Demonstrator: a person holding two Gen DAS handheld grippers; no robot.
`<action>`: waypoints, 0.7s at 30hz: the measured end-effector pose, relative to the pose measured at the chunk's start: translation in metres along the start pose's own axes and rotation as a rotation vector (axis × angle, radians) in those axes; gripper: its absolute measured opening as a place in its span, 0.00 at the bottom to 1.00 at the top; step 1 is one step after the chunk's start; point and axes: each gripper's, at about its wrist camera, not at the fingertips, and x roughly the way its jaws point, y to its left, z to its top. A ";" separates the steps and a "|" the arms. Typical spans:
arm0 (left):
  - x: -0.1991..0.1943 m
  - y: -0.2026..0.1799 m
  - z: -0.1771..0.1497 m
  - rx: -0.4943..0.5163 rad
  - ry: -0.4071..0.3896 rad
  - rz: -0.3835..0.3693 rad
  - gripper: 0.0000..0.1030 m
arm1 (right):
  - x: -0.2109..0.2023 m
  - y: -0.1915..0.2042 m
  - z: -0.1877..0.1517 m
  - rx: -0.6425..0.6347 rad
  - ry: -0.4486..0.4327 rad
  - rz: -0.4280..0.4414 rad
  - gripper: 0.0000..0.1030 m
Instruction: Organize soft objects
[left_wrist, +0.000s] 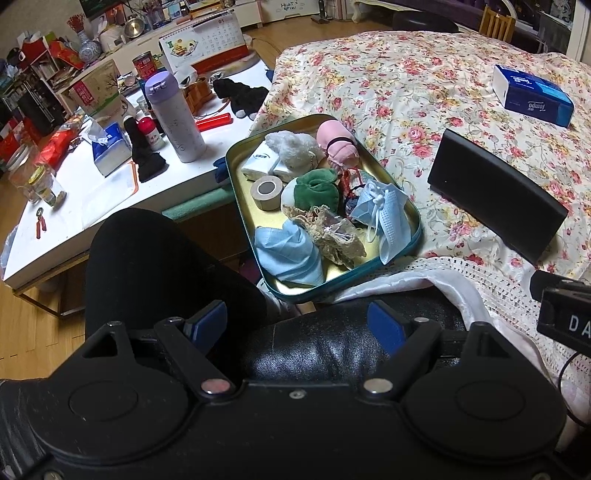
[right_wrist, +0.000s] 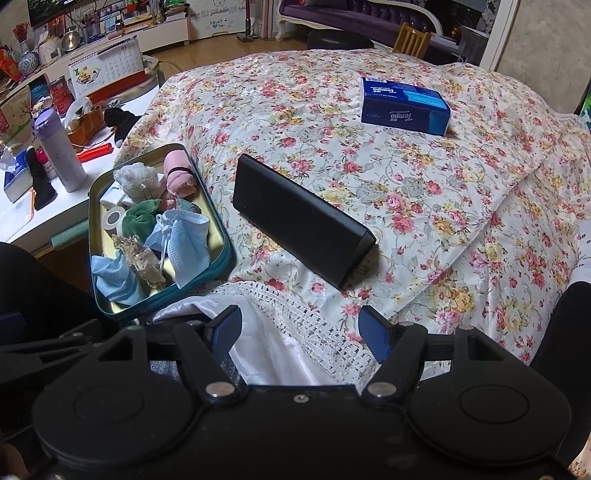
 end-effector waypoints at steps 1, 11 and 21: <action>0.000 -0.001 0.000 0.001 -0.001 0.002 0.79 | 0.000 0.000 0.000 -0.002 -0.001 0.001 0.66; -0.001 -0.003 -0.001 0.014 -0.005 0.005 0.79 | 0.000 -0.001 0.000 0.004 0.004 0.002 0.67; -0.002 -0.002 -0.002 0.012 -0.007 0.006 0.79 | 0.002 0.001 -0.001 -0.006 0.010 0.004 0.67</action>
